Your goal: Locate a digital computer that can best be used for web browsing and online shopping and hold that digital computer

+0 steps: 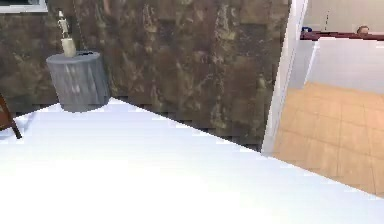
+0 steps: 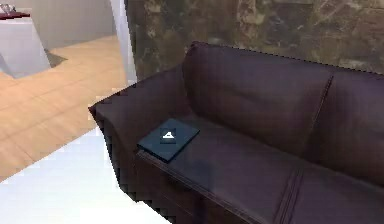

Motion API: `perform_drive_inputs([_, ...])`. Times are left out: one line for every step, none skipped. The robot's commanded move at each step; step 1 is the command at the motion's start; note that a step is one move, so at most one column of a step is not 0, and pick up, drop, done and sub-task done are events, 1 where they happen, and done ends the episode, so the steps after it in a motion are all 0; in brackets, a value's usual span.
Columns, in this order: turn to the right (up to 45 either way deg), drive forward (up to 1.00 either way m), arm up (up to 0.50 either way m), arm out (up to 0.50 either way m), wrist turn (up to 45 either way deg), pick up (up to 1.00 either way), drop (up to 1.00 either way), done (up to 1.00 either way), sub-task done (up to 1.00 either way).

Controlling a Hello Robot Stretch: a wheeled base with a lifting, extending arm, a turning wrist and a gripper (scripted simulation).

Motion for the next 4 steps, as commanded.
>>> perform_drive_inputs([45.0,0.00,0.00,0.00,0.0,0.00,0.00,0.00,0.00])
perform_drive_inputs([9.0,0.00,0.00,0.00,0.0,0.00,0.00,0.00,0.00])
perform_drive_inputs([0.0,0.85,0.00,0.00,0.0,0.00,0.00,0.00,0.00])
perform_drive_inputs([0.0,0.00,0.50,0.00,0.0,0.00,0.00,0.00,0.00])
